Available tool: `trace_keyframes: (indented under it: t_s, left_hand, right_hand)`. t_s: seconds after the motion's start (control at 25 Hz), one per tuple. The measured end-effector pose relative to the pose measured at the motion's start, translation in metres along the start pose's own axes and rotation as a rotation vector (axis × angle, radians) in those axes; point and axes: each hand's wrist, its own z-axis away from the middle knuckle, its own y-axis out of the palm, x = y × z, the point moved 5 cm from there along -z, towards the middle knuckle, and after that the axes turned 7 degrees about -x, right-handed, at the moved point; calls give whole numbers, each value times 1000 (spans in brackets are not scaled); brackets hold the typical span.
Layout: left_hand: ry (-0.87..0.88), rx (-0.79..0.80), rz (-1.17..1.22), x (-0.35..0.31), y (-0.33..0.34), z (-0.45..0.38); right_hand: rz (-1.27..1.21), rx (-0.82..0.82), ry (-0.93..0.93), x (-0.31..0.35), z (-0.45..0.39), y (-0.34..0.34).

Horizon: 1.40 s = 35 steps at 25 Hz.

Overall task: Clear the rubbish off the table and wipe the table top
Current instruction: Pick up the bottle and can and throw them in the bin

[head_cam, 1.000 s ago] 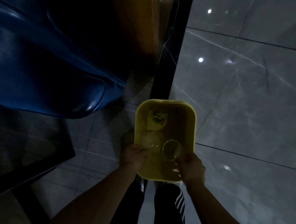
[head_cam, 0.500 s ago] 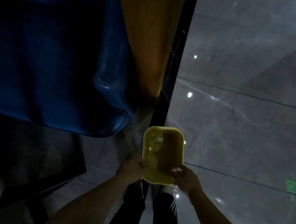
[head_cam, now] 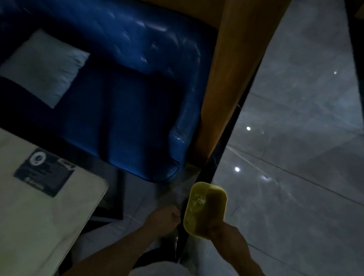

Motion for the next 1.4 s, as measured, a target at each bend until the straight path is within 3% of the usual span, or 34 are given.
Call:
trace_keyframes:
  t_s: [0.16,0.52,0.76,0.96,1.4]
  left_hand:
    - [-107,-102,166,32,10,63]
    - [-308,-354,368,118,41,212]
    - [-493,-422,321,183,68,311]
    - [-590,-493,418,226,78,369]
    - [-630,-683,487,351,40,455]
  right_hand:
    - [66,6,-133,3,31,-3]
    - [349,314,-494,28,58,50]
    - [542,453,-665,94,84,109]
    - [684,511,-847,154,113,159]
    - [730,535,-1030,286,191,277]
